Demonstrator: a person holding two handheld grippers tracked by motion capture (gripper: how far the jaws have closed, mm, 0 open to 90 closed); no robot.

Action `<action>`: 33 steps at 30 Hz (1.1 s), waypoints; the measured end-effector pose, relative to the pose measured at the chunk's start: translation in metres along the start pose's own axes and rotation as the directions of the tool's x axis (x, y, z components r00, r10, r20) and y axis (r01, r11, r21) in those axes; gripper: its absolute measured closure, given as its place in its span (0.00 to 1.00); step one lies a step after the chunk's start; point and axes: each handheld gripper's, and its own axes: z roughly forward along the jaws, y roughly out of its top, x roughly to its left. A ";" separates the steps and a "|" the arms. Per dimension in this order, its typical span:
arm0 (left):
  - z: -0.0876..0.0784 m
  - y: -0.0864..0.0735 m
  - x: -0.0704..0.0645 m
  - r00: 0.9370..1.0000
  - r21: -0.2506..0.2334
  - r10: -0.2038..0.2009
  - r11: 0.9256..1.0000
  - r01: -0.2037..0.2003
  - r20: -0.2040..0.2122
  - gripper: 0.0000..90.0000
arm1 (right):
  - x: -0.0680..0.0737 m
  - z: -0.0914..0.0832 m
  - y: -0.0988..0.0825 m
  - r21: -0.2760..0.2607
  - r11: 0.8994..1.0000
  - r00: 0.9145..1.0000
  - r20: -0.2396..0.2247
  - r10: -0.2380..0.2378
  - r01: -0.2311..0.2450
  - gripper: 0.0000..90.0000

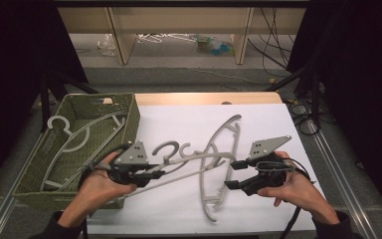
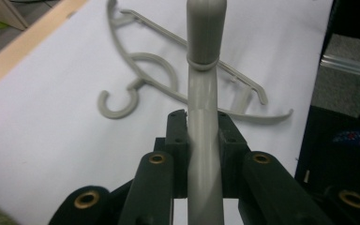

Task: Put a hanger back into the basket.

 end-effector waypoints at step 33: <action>-0.116 -0.064 0.146 0.869 -0.167 -0.319 0.947 0.275 -0.378 0.87 | 0.002 0.032 -0.025 0.044 0.998 0.999 0.009 0.049 -0.049 0.33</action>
